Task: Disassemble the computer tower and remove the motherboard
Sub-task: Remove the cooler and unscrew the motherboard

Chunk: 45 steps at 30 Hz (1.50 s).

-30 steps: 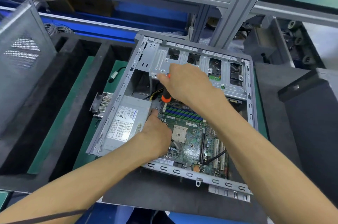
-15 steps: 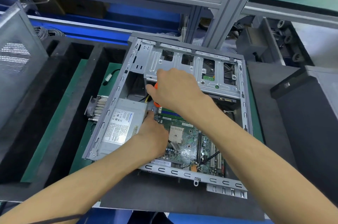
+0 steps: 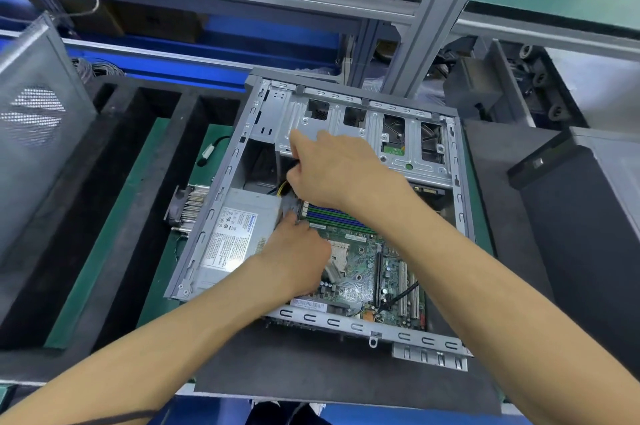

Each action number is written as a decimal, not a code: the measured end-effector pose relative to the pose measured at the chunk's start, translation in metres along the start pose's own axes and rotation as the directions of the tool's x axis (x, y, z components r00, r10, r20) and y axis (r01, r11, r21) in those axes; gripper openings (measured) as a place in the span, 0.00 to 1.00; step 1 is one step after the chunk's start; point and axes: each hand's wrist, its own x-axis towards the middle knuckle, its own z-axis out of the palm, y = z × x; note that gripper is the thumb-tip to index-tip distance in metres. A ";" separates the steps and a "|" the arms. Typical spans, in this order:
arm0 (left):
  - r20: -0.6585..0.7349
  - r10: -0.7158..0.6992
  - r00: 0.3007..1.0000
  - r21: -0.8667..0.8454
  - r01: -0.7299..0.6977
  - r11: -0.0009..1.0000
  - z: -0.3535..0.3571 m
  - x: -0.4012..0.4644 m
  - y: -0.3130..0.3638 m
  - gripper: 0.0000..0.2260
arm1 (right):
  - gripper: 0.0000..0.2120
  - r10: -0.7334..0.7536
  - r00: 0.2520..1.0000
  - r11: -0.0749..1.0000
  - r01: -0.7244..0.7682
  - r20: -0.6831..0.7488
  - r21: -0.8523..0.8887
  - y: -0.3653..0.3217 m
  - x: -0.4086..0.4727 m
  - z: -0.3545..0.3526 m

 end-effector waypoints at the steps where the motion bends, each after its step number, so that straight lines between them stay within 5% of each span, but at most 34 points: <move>1: -0.073 -0.001 0.997 -0.032 -0.001 0.999 -0.004 -0.004 -0.003 0.10 | 0.16 -0.018 1.000 0.999 0.017 0.018 0.032 0.004 -0.001 0.001; 6: -0.403 -0.151 0.903 -0.399 -0.024 0.917 -0.040 -0.039 -0.052 0.12 | 0.20 -0.105 0.987 0.924 0.143 -0.124 0.354 0.020 0.004 0.016; 10: -0.525 -0.326 0.786 -0.589 -0.060 0.806 -0.050 -0.047 -0.084 0.08 | 0.21 -0.117 0.980 0.627 0.197 -0.159 0.754 0.020 0.002 0.030; 16: -0.497 -0.177 0.850 -0.621 -0.206 0.756 -0.053 -0.036 -0.100 0.13 | 0.22 -0.080 0.987 0.465 0.163 -0.142 0.870 0.036 0.003 0.048; 18: -0.487 -0.225 0.844 -0.574 -0.115 0.811 -0.055 -0.032 -0.102 0.08 | 0.25 -0.064 0.987 0.518 0.161 -0.150 0.840 0.039 0.001 0.056; 20: -0.467 -0.304 0.830 -0.415 0.097 0.904 -0.056 -0.028 -0.098 0.16 | 0.24 -0.027 0.991 0.641 0.120 -0.134 0.758 0.039 0.000 0.067; 24: -0.505 -0.314 0.804 -0.224 0.229 0.947 -0.059 -0.017 -0.081 0.25 | 0.23 -0.003 0.992 0.938 0.047 -0.130 0.343 0.033 0.002 0.089; 30: -0.523 -0.383 0.762 -0.157 0.356 0.921 -0.067 -0.008 -0.077 0.26 | 0.30 0.027 0.990 0.929 0.027 -0.141 0.368 0.036 0.008 0.103; 33: -0.522 -0.167 0.837 -0.276 0.020 0.961 -0.070 -0.014 -0.080 0.14 | 0.28 0.030 0.991 0.925 0.023 -0.134 0.380 0.038 0.015 0.101; 35: -0.435 -0.031 0.900 -0.371 -0.147 0.917 -0.074 -0.018 -0.086 0.18 | 0.25 0.005 0.993 0.924 0.039 -0.114 0.381 0.039 0.017 0.102; 38: -0.421 -0.142 0.896 -0.325 -0.003 0.946 -0.077 -0.015 -0.091 0.08 | 0.22 -0.014 0.998 0.916 0.039 -0.066 0.399 0.039 0.018 0.107; 41: -0.485 -0.302 0.821 -0.140 0.267 0.953 -0.075 -0.010 -0.087 0.24 | 0.29 0.009 0.999 0.934 0.009 -0.048 0.357 0.038 0.019 0.115; 45: -0.547 -0.385 0.743 -0.145 0.369 0.918 -0.065 -0.007 -0.082 0.29 | 0.27 -0.014 0.999 0.949 0.028 -0.046 0.313 0.031 0.021 0.129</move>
